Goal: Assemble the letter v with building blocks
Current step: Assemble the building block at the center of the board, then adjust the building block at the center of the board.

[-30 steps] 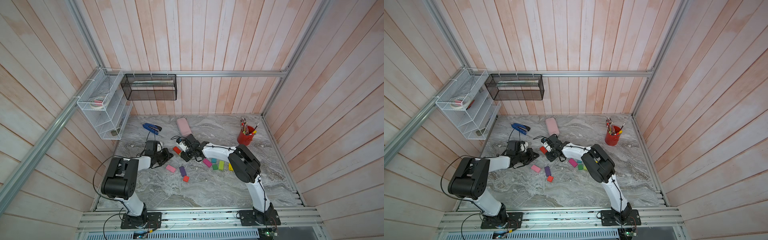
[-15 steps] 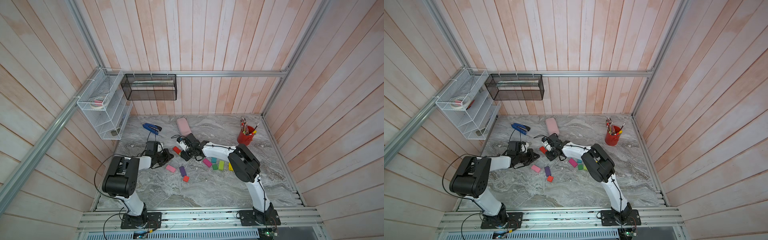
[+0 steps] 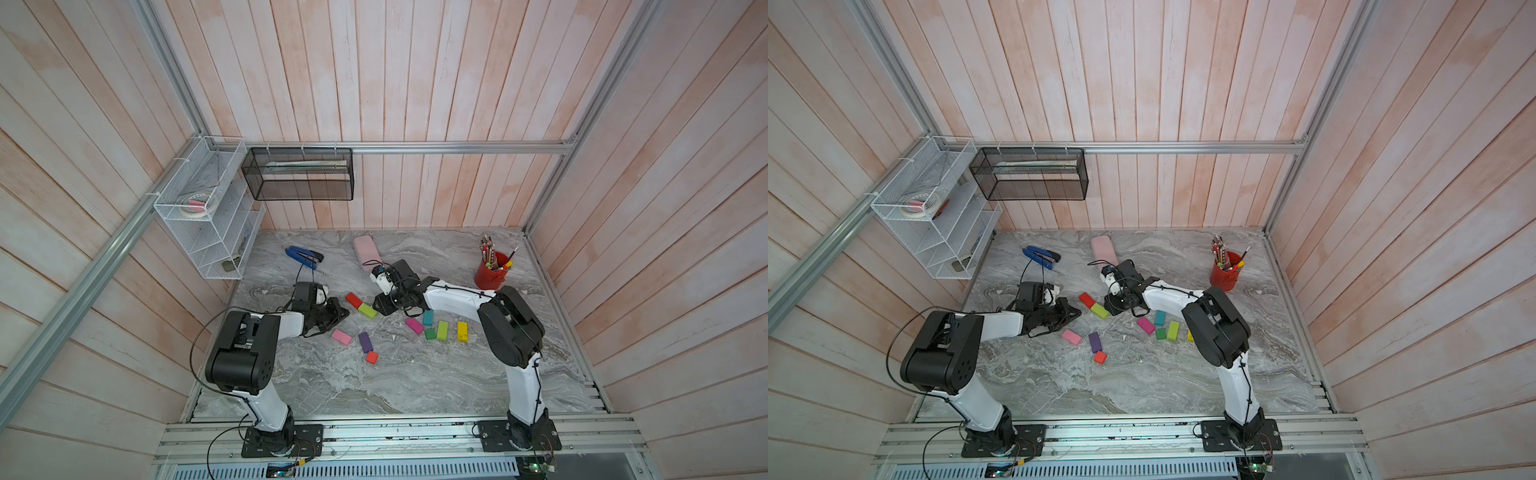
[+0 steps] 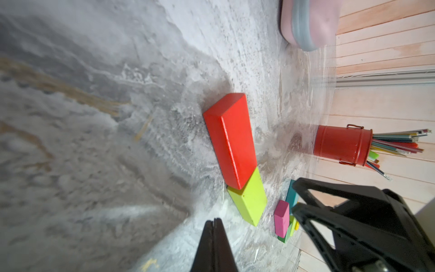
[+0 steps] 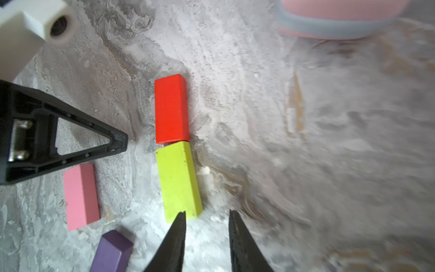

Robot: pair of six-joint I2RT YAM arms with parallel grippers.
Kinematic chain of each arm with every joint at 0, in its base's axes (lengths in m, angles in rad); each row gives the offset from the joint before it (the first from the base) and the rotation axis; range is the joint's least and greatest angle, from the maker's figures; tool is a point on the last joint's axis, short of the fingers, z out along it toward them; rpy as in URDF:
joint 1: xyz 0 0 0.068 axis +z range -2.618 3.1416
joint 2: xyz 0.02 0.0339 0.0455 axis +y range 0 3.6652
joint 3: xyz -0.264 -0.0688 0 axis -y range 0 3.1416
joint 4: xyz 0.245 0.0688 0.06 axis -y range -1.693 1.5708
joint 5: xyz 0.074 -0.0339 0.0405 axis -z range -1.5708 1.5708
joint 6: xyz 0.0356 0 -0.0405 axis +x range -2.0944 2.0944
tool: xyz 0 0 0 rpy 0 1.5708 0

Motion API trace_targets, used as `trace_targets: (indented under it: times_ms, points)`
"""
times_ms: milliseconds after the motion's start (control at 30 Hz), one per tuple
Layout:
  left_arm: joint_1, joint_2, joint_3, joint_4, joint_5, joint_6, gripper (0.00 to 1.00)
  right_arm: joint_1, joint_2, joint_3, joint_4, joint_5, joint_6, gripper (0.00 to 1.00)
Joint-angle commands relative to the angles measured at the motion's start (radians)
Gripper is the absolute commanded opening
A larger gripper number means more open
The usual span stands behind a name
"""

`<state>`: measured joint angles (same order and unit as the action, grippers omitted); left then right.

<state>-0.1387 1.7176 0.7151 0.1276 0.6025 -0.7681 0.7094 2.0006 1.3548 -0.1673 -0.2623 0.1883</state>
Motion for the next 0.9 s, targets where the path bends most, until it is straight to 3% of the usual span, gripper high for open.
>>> trace_targets:
  times_ms: [0,233,500,867]
  points:
    - [-0.008,0.027,0.034,0.008,0.019,0.006,0.0,-0.01,-0.037,-0.067,0.074,-0.055,0.049,0.21]
    - [-0.025,0.046,0.066,-0.001,0.011,0.01,0.0,-0.009,-0.031,-0.137,0.126,-0.129,0.087,0.0]
    - [-0.029,0.05,0.064,-0.023,-0.013,0.025,0.0,0.013,0.002,-0.162,0.174,-0.203,0.112,0.0]
    - [-0.031,0.048,0.05,-0.024,-0.024,0.026,0.0,0.03,0.032,-0.174,0.184,-0.211,0.125,0.0]
